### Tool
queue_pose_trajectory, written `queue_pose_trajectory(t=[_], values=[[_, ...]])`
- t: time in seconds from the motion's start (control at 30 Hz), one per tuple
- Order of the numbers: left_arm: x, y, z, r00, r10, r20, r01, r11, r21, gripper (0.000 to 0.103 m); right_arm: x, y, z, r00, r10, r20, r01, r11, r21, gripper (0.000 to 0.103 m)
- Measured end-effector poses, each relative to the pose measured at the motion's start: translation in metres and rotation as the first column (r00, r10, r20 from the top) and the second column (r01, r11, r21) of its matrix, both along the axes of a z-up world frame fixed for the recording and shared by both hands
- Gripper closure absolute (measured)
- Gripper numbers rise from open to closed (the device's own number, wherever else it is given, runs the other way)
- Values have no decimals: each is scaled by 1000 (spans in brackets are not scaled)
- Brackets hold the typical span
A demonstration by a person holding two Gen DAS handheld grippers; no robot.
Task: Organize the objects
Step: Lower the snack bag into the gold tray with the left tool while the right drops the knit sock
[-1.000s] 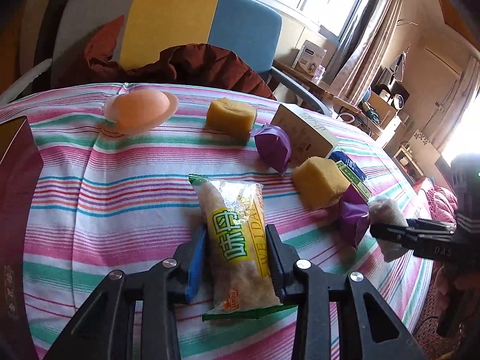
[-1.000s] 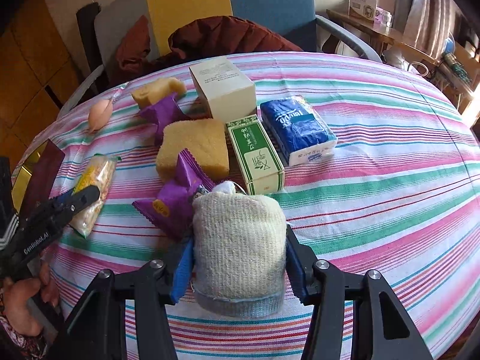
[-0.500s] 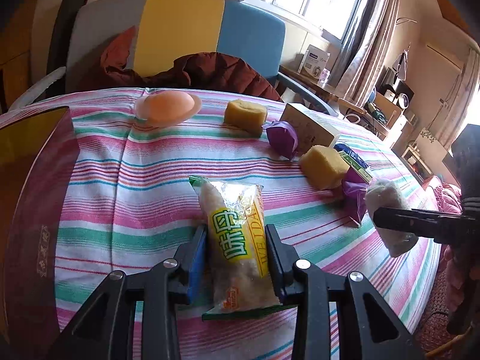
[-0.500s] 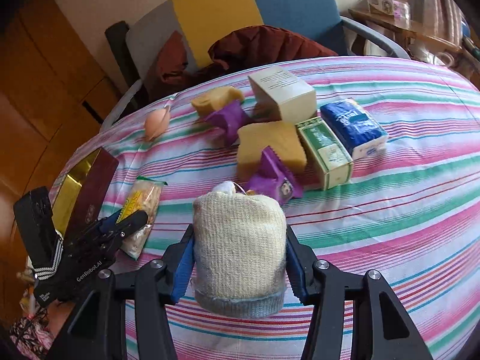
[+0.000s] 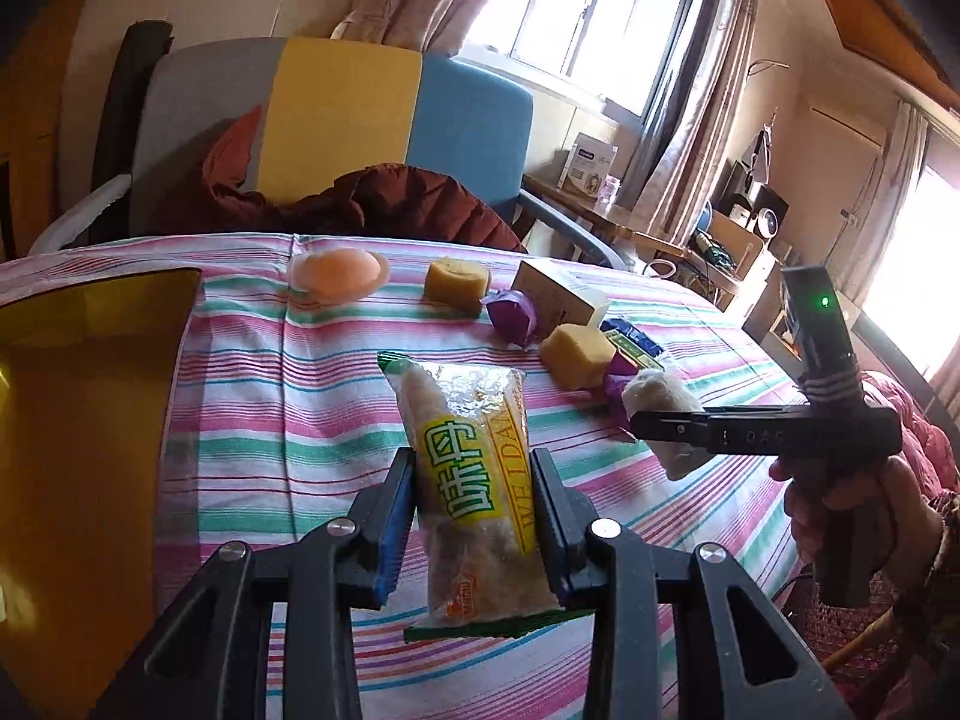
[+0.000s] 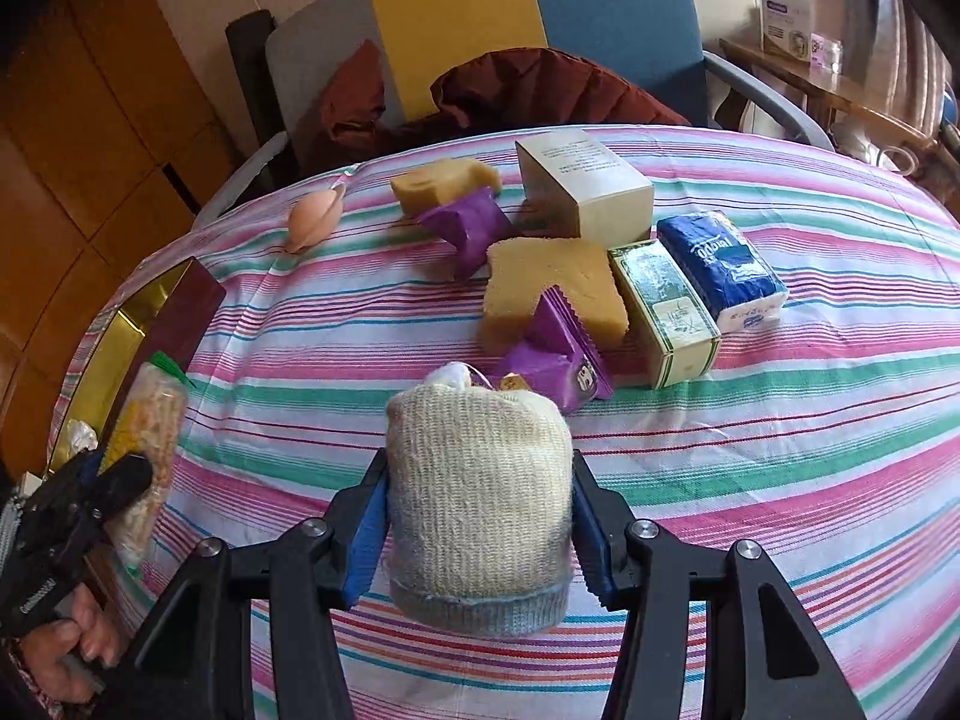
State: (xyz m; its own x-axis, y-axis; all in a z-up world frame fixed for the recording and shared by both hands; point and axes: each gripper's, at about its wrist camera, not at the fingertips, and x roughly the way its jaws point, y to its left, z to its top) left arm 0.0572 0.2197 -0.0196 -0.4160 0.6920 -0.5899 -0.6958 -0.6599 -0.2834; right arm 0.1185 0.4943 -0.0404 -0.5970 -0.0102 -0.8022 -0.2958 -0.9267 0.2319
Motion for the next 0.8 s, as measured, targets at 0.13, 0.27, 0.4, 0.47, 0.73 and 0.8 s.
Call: queue_pose_trajectory(t=[0.13, 0.27, 0.4, 0.47, 0.73, 0.8], values=[[-12, -26, 9, 998, 63, -1, -63, 998, -7, 66, 0, -4, 3, 1000, 15, -17, -15, 1000, 13, 49], [-29, -60, 14, 989, 146, 2, -146, 989, -7, 66, 2, -3, 8, 999, 16, -45, -16, 1000, 5, 49], [-55, -93, 12, 973, 232, 6, -232, 972, -37, 66, 2, -5, 10, 998, 25, -62, -25, 1000, 6, 49], [-69, -107, 8, 961, 274, 22, -272, 960, -58, 66, 2, -8, 11, 997, 38, -72, -38, 999, 8, 49], [-119, -149, -14, 920, 377, 110, -354, 917, -182, 66, 6, -34, 15, 990, 65, -127, -68, 997, -19, 49], [-130, -158, -18, 909, 398, 124, -371, 908, -196, 66, 7, -46, 16, 987, 67, -147, -76, 996, -54, 49]])
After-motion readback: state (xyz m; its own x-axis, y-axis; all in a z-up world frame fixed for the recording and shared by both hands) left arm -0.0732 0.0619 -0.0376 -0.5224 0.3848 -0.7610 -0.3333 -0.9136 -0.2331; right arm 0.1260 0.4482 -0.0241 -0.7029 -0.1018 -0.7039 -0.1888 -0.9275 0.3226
